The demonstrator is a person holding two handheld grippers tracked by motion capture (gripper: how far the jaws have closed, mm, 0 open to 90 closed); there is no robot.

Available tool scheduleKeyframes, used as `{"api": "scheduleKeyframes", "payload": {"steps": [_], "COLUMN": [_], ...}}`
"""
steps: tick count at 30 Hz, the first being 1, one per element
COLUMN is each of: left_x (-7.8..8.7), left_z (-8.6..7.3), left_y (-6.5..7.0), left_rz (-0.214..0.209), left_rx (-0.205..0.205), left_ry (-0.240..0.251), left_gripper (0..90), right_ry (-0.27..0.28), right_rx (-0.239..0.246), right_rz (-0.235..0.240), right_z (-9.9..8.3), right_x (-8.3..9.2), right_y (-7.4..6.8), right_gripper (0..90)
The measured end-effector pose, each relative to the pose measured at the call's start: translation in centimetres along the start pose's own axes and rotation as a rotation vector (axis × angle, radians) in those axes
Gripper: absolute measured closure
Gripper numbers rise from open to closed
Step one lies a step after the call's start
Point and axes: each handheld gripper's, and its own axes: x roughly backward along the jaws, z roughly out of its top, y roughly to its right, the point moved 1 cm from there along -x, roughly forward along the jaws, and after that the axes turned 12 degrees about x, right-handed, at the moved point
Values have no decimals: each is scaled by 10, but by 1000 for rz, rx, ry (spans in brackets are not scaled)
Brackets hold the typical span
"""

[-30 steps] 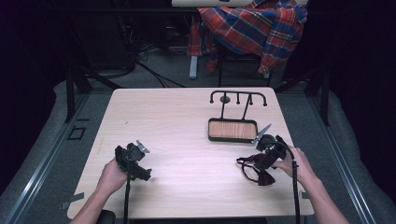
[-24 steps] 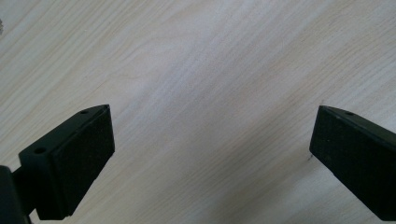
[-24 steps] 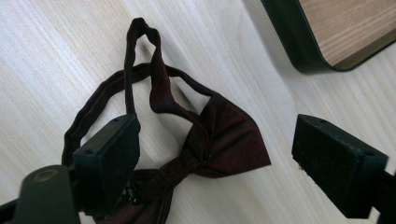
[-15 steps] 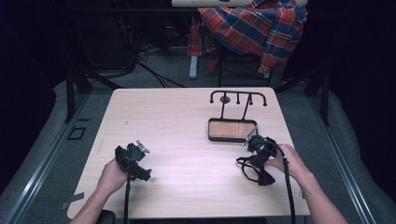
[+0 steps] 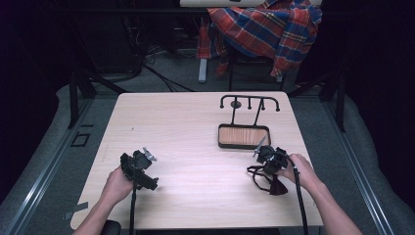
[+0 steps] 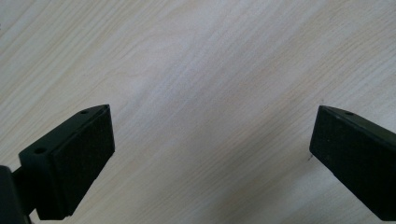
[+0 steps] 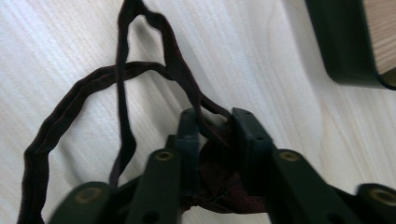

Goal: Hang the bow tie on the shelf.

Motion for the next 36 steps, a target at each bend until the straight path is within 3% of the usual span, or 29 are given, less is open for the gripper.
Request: {"api": "scheduleKeyframes", "payload": {"steps": [7, 16, 26, 36], "left_x": [1, 1, 0, 0], "left_z": [0, 0, 0, 0], "left_y": [0, 0, 1, 1], "left_rz": [-2, -3, -4, -5], "left_rx": [-9, -11, -12, -12], "left_ry": [3, 2, 1, 1], "left_gripper": [3, 3, 3, 3], "right_ry": [19, 78, 142, 223], "right_rx": [-49, -87, -89, -189], "right_rz": [-35, -90, -152, -218], "right_z": [-3, -4, -2, -8], "right_x": [7, 24, 48, 69], "right_y": [4, 6, 4, 10], "right_gripper": [850, 877, 880, 880]}}
